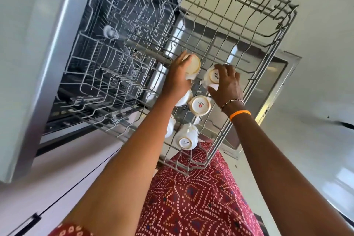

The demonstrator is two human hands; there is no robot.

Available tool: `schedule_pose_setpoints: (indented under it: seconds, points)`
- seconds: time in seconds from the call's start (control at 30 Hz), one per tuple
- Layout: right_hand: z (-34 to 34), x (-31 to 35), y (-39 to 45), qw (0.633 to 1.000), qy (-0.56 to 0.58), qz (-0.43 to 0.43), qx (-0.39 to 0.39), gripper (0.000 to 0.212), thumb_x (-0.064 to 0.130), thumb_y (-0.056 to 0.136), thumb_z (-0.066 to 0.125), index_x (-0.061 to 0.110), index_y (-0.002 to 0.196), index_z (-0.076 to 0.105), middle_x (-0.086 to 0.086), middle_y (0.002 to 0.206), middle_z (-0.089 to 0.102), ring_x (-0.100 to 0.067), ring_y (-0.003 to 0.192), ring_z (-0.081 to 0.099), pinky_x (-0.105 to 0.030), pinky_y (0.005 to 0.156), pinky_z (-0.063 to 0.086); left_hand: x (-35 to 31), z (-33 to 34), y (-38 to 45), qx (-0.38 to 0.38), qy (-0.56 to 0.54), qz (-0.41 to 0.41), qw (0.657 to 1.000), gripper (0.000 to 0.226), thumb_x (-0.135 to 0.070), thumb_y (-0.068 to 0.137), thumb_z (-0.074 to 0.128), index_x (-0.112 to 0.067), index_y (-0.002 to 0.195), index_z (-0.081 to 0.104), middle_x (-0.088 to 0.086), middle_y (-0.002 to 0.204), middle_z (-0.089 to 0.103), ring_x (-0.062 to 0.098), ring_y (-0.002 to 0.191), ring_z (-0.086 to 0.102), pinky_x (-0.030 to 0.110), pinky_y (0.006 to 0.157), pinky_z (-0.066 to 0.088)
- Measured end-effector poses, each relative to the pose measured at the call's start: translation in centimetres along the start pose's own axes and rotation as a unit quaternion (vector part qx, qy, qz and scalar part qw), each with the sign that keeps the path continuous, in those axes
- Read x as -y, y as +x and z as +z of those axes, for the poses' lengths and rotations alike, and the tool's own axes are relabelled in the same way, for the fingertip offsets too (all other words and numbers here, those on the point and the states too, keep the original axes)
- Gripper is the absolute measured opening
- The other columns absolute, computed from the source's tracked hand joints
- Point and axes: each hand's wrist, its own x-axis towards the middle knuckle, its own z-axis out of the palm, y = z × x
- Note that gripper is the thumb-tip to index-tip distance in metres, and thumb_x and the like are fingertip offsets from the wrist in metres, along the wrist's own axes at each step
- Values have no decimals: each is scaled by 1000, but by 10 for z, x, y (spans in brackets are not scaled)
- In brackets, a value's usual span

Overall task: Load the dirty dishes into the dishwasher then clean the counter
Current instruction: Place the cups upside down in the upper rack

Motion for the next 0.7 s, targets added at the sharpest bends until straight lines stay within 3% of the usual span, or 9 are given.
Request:
schedule_pose_setpoints:
  seconds: [0.07,0.13,0.2,0.27,0.37,0.43,0.53,0.7]
  points:
    - [-2,5,-3,1000,-1,1,-15,53,17,76,68,14,125,49,-11,133,41,-34,117,38,-40,81,46,3,-3,-8,-17,-16,-9,1000,65,10,77,61,-7,137,43,8,148,34,21,136,32,10,106,26]
    - [-4,12,-6,1000,-2,-3,-26,47,18,77,67,11,121,52,-13,131,41,-34,117,38,-39,85,44,4,-9,-19,-46,-49,-10,998,50,7,77,64,-4,125,55,11,140,43,19,127,42,10,102,34]
    - [-5,25,-10,999,32,-22,-36,40,14,77,67,5,115,57,-17,127,44,-34,114,43,-36,91,41,1,-19,-36,-84,-101,-26,991,32,2,79,64,-2,111,63,10,128,50,9,111,48,3,89,38]
    - [-4,42,-16,994,91,-52,-33,30,8,78,65,0,107,61,-21,116,51,-35,99,55,-41,86,47,-3,-33,-54,-114,-185,-78,973,19,-3,83,61,-8,102,65,6,118,56,6,99,52,2,77,40]
    - [2,77,-35,988,118,-95,30,22,8,82,60,-1,101,62,-21,104,61,-37,85,62,-42,76,49,1,-51,-91,-135,-325,-176,919,17,-4,87,56,-15,98,63,-4,102,62,4,91,59,10,69,44]
    - [7,103,-51,984,115,-128,54,18,10,84,58,2,98,64,-19,99,66,-36,86,63,-38,74,48,7,-60,-115,-158,-380,-221,884,19,-1,87,53,-14,94,65,-9,91,63,0,81,58,15,73,46]
    - [19,147,-92,970,129,-180,97,15,7,84,57,3,94,67,-17,95,68,-30,85,63,-29,75,46,22,-79,-164,-215,-451,-255,828,28,2,88,51,-22,78,62,-12,75,64,7,75,57,29,80,47]
    - [52,202,-175,933,144,-280,173,18,15,85,57,-2,89,65,-18,84,67,-26,74,60,-30,72,44,48,-109,-270,-337,-507,-256,751,28,1,90,51,-21,75,61,-15,59,64,2,64,56,18,67,46]
